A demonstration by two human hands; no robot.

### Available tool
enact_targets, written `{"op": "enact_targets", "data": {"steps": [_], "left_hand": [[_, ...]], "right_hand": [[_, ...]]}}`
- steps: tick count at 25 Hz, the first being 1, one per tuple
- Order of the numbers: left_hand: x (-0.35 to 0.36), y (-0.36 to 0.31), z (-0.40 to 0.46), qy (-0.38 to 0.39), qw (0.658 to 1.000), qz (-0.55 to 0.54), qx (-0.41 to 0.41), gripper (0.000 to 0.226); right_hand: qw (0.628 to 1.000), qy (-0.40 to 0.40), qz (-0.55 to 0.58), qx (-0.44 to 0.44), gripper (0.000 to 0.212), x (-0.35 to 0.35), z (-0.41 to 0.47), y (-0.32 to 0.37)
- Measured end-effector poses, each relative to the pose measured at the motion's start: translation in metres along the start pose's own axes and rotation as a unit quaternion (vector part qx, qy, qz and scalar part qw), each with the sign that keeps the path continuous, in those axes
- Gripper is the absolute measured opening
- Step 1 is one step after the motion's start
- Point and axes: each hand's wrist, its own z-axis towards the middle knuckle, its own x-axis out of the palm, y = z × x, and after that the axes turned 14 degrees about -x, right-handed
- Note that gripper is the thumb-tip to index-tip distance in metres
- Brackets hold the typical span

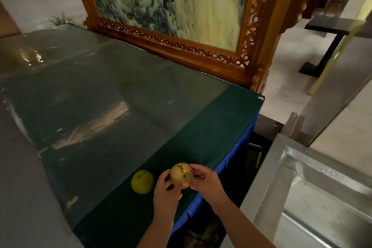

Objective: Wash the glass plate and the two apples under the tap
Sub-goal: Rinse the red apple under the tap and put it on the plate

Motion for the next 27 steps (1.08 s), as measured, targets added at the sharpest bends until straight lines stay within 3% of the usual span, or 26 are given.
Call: {"op": "enact_targets", "data": {"steps": [5, 9, 14, 17, 20, 23, 27], "left_hand": [[0.052, 0.0, -0.047, 0.101, 0.993, 0.047, -0.028, 0.076], [0.121, 0.025, -0.095, 0.217, 0.97, 0.094, -0.057, 0.047], [0.204, 0.084, -0.145, 0.342, 0.93, 0.081, -0.104, 0.028], [0.246, 0.12, -0.161, 0.356, 0.918, 0.043, -0.171, 0.025], [0.265, 0.14, -0.165, 0.358, 0.91, -0.006, -0.209, 0.03], [0.274, 0.147, -0.162, 0.347, 0.916, -0.023, -0.202, 0.034], [0.281, 0.144, -0.154, 0.342, 0.921, -0.01, -0.187, 0.041]], "right_hand": [[0.988, -0.111, 0.111, -0.001, 0.029, -0.068, -0.059, 0.006], [0.971, -0.181, 0.157, 0.0, 0.029, -0.155, -0.122, 0.006], [0.955, -0.25, 0.152, 0.043, 0.029, -0.246, -0.202, -0.015], [0.933, -0.314, 0.165, 0.059, 0.021, -0.303, -0.237, -0.034], [0.889, -0.375, 0.257, 0.053, 0.011, -0.355, -0.245, -0.047], [0.839, -0.404, 0.352, 0.094, 0.052, -0.38, -0.231, -0.056], [0.819, -0.407, 0.386, 0.12, 0.055, -0.394, -0.199, -0.05]]}}
